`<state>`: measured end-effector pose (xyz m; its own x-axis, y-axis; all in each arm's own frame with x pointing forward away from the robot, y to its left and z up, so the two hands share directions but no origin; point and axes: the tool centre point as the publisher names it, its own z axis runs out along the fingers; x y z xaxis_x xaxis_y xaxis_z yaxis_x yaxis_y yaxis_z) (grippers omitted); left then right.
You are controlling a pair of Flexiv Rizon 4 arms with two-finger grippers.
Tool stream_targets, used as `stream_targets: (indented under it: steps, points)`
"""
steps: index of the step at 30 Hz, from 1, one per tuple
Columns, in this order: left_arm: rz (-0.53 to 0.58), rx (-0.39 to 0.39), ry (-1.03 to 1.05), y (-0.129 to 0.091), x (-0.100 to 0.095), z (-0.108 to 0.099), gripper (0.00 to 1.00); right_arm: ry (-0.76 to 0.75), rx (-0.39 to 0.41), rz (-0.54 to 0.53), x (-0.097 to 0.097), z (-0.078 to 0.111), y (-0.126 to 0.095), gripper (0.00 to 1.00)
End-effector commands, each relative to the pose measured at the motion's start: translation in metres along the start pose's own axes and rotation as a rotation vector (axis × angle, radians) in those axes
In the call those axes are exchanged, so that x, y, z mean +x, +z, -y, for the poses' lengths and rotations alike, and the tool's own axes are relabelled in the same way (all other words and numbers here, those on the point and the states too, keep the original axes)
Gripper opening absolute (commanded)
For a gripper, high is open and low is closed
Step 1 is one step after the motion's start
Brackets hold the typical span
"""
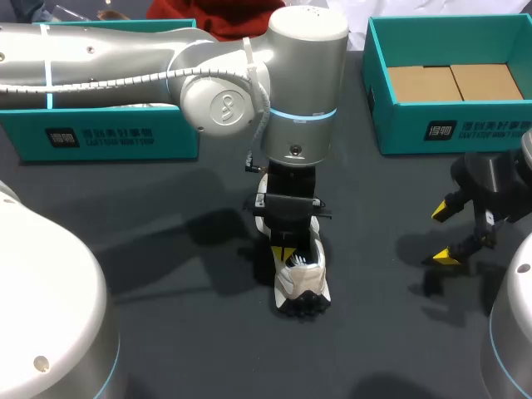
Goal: Take the shoe out of the shoebox, open the shoe tongue, remove and reinsert the insole, then place the shoe into the shoebox
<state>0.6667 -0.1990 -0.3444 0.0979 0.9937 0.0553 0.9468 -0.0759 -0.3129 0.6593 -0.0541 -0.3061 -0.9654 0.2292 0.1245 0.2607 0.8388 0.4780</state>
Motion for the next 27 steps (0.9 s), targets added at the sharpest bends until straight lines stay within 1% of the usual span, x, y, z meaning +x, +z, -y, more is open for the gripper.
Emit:
stream_targets:
  steps: [1, 6, 14, 19, 27]
  points:
    - [0.011, -0.008, 0.003, -0.001, -0.001, 0.000, 0.00, 0.000, 0.002, 0.004, 0.002, 0.000, 0.000, 1.00]
    - [0.045, -0.007, 0.018, -0.012, -0.003, 0.003, 0.00, 0.000, 0.002, 0.004, 0.002, 0.000, 0.000, 1.00]
    - [0.051, -0.003, 0.043, -0.018, -0.008, 0.008, 0.00, 0.000, 0.002, 0.004, 0.002, 0.000, 0.000, 1.00]
    - [-0.003, -0.016, 0.036, -0.004, -0.012, 0.006, 0.00, 0.000, 0.002, 0.004, 0.002, 0.000, 0.000, 1.00]
    - [-0.035, -0.016, 0.025, 0.021, -0.012, -0.001, 0.00, 0.000, 0.002, 0.004, 0.002, 0.000, 0.000, 1.00]
